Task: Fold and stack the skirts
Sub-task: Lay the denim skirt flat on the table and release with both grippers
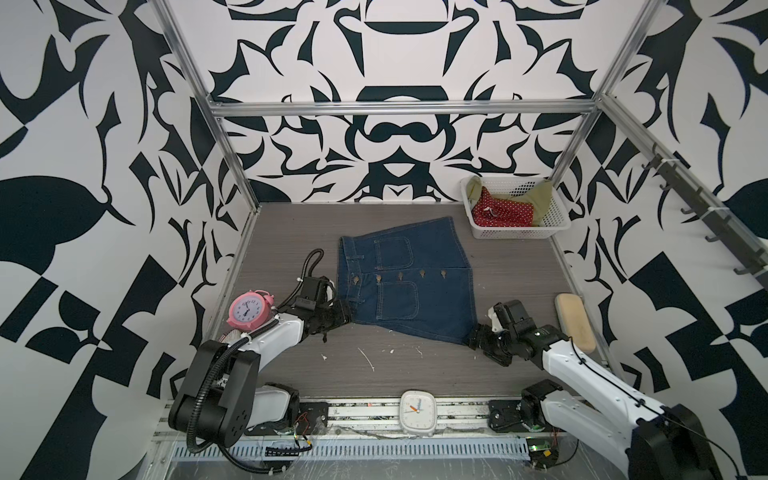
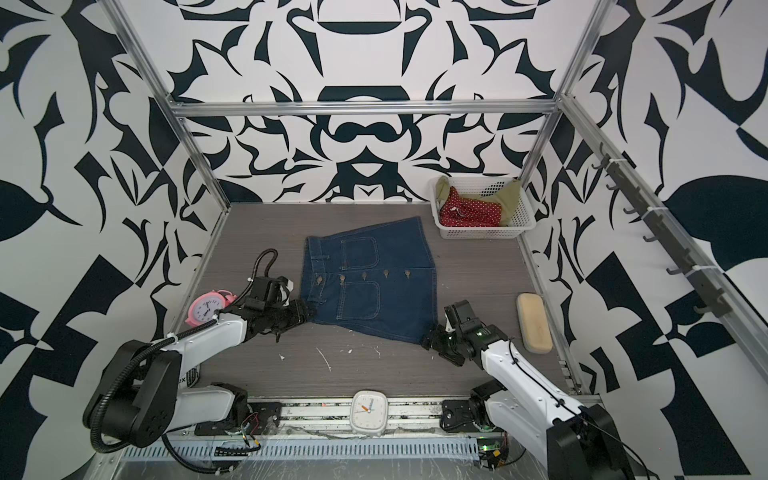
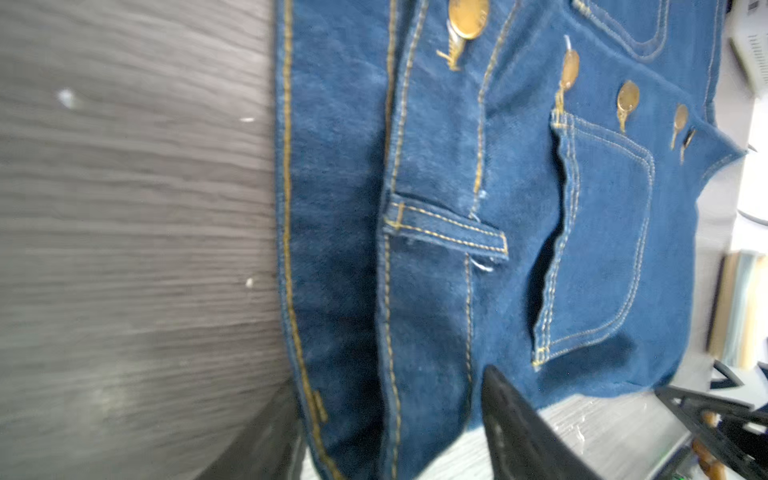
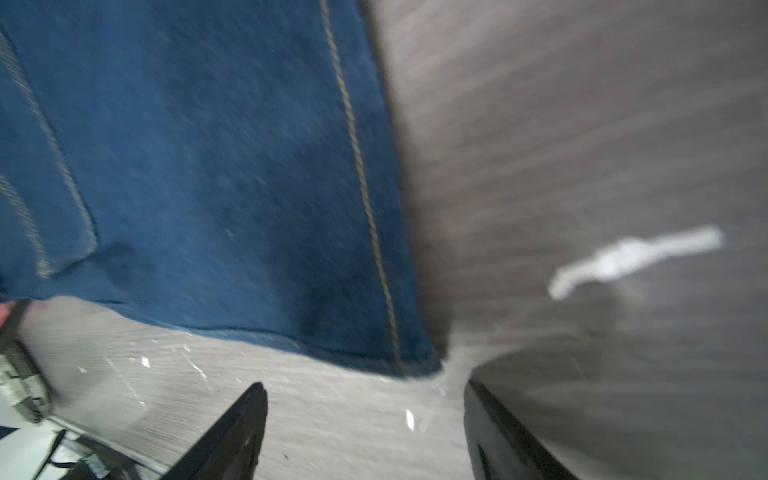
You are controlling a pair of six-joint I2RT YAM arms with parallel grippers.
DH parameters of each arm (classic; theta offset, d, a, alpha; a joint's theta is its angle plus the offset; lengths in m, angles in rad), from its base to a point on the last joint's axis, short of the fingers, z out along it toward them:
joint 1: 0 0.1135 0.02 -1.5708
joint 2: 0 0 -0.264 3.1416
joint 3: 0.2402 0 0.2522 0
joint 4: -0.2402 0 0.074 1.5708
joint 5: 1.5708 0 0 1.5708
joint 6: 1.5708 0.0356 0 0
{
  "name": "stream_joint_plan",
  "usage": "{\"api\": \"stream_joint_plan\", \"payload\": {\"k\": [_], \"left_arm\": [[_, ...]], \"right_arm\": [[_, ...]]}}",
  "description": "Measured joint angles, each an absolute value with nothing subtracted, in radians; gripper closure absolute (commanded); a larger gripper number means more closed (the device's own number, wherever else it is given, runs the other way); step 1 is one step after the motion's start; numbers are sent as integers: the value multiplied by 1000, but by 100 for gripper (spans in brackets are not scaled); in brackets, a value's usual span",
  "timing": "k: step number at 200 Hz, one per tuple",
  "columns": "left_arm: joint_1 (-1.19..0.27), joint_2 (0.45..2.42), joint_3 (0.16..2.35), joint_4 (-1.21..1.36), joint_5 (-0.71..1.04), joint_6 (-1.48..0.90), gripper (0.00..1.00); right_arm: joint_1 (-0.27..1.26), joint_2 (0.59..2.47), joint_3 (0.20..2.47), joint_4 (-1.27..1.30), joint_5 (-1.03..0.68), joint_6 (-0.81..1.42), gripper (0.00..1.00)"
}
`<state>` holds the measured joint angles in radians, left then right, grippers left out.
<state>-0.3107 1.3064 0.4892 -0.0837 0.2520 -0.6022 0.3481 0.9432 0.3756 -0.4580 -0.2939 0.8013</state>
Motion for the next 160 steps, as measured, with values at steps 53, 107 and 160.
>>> {"api": "stream_joint_plan", "payload": {"k": [53,107,160], "left_arm": [[-311,1309,485,-96,232,-627,92],[-311,1264,495,-132,220,-634,100],[-308,1193,551,-249,194,-632,100]], "right_arm": [[346,973,352,-357,-288,836,58],[342,998,308,-241,-289,885,82],[342,892,368,-364,-271,851,100]]}}
